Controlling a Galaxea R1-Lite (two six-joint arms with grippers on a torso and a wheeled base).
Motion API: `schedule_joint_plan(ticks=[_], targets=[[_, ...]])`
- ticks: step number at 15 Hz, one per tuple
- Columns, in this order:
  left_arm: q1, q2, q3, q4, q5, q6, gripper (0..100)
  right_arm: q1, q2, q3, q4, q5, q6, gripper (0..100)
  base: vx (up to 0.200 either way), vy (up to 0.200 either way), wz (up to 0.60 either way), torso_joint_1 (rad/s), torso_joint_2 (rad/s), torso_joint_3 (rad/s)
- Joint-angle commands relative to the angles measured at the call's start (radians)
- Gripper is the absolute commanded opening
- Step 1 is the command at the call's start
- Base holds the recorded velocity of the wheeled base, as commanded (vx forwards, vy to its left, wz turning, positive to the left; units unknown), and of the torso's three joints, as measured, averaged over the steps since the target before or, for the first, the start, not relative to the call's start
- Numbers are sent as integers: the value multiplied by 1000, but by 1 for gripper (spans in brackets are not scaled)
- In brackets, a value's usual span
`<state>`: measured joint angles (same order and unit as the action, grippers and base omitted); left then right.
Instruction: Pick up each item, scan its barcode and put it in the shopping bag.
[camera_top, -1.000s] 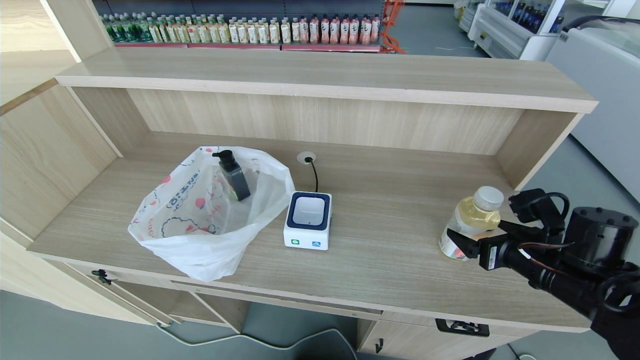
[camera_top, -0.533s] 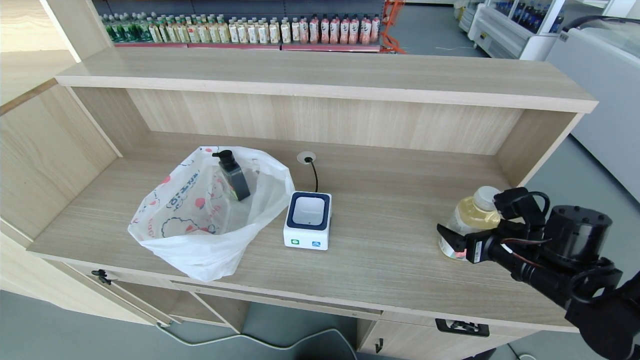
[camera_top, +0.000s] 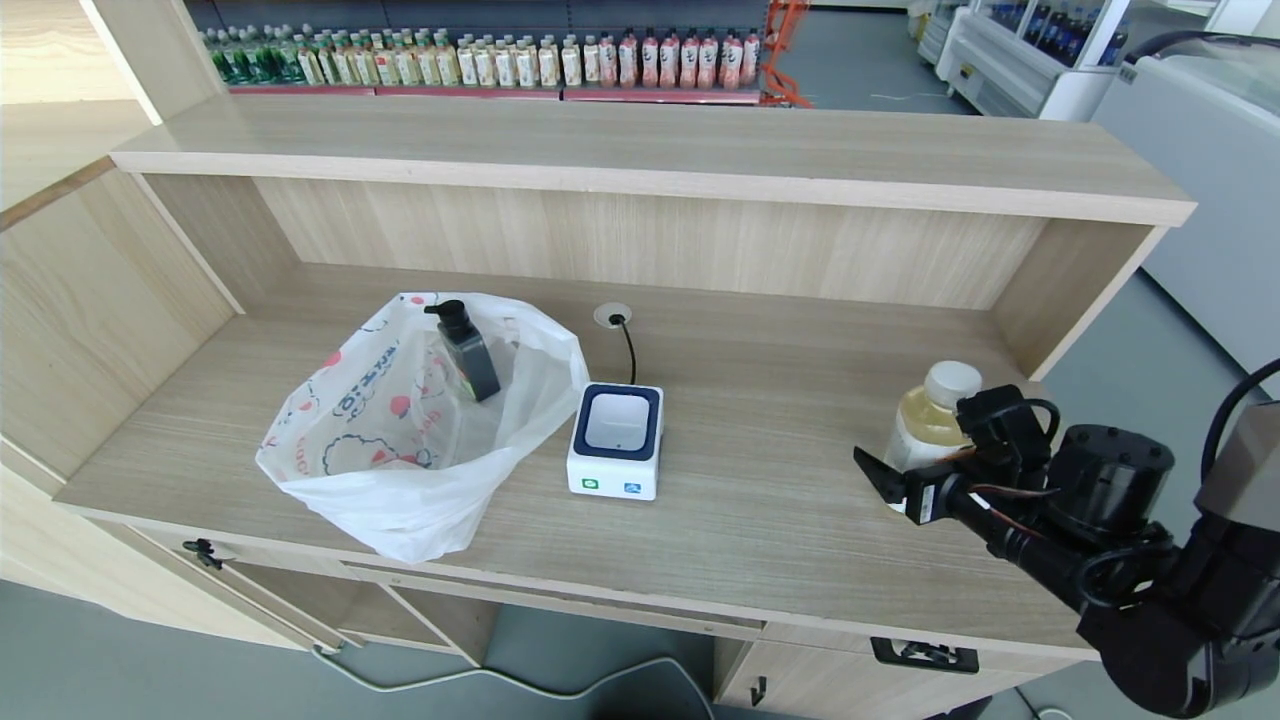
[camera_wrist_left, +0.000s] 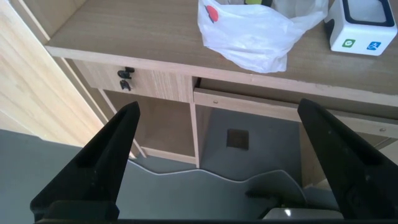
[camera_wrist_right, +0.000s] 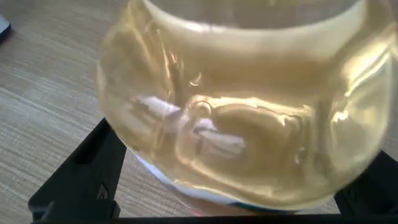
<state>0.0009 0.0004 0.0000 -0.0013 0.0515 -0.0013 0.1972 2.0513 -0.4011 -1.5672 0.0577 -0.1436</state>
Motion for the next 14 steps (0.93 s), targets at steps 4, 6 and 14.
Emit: schedule_joint_plan(ticks=[4, 6, 14], targets=[[1, 0, 0, 0, 1, 0, 100, -2, 13, -5, -4, 5, -22, 0, 0, 0, 0, 0, 0, 0], [1, 0, 0, 0, 1, 0, 100, -9, -13, -41, -4, 34, -24, 0, 0, 0, 0, 0, 0, 0], [1, 0, 0, 0, 1, 0, 100, -47, -266, -13, 101, 103, 21, 0, 0, 0, 0, 0, 0, 0]])
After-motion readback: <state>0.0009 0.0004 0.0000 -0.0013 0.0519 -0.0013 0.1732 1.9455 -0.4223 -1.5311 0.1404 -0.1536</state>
